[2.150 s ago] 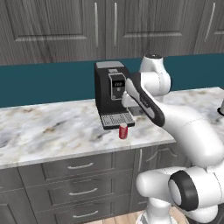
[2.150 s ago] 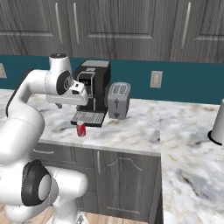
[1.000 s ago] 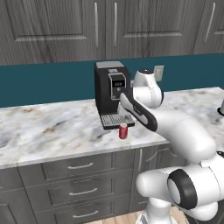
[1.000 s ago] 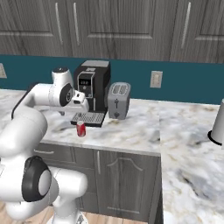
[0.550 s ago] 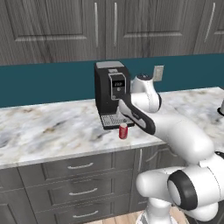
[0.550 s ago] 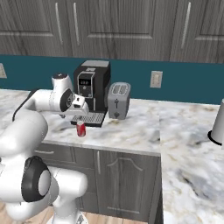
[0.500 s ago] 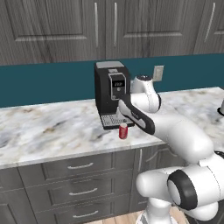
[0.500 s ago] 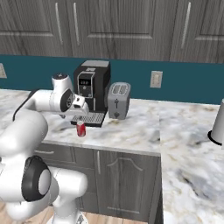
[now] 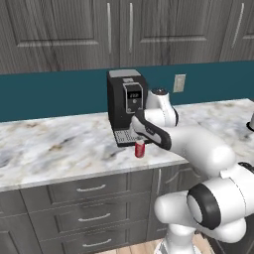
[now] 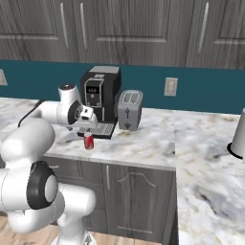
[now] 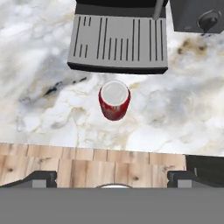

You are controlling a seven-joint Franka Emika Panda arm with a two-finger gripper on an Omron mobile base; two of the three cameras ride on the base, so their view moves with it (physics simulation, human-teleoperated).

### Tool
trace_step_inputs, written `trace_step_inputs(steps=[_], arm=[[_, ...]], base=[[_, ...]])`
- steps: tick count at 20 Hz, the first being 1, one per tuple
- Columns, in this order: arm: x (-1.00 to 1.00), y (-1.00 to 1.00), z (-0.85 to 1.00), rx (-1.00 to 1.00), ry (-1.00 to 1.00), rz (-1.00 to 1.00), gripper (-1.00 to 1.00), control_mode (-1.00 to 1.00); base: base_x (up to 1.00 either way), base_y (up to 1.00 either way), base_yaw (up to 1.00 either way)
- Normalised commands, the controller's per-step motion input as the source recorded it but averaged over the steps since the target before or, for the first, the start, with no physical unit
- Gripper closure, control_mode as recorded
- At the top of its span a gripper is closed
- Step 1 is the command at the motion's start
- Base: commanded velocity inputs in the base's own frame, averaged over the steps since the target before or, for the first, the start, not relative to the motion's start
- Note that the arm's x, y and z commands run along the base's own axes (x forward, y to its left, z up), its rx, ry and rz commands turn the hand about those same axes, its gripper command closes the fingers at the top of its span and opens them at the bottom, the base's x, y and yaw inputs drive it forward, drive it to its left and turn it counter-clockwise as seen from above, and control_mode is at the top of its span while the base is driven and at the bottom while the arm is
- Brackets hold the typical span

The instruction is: Four empty soda cans are scattered around the kitchen. Gather all the cans and cluster them next to the stove for recycling.

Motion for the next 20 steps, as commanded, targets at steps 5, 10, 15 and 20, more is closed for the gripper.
trace_step_inputs(steps=[5,10,15,20], arm=[[0.19,0.02,-0.18,0.0,0.0,0.0,-1.0,-1.0],[0.17,0.0,-0.17,0.0,0.0,0.0,-1.0,-1.0],[0.18,0.0,-0.16,0.0,0.0,0.0,-1.0,-1.0],[0.18,0.01,-0.15,0.0,-0.01,0.0,-1.0,-1.0]], base=[[0.0,0.0,0.0],[0.0,0.0,0.0],[0.0,0.0,0.0],[0.0,0.0,0.0]])
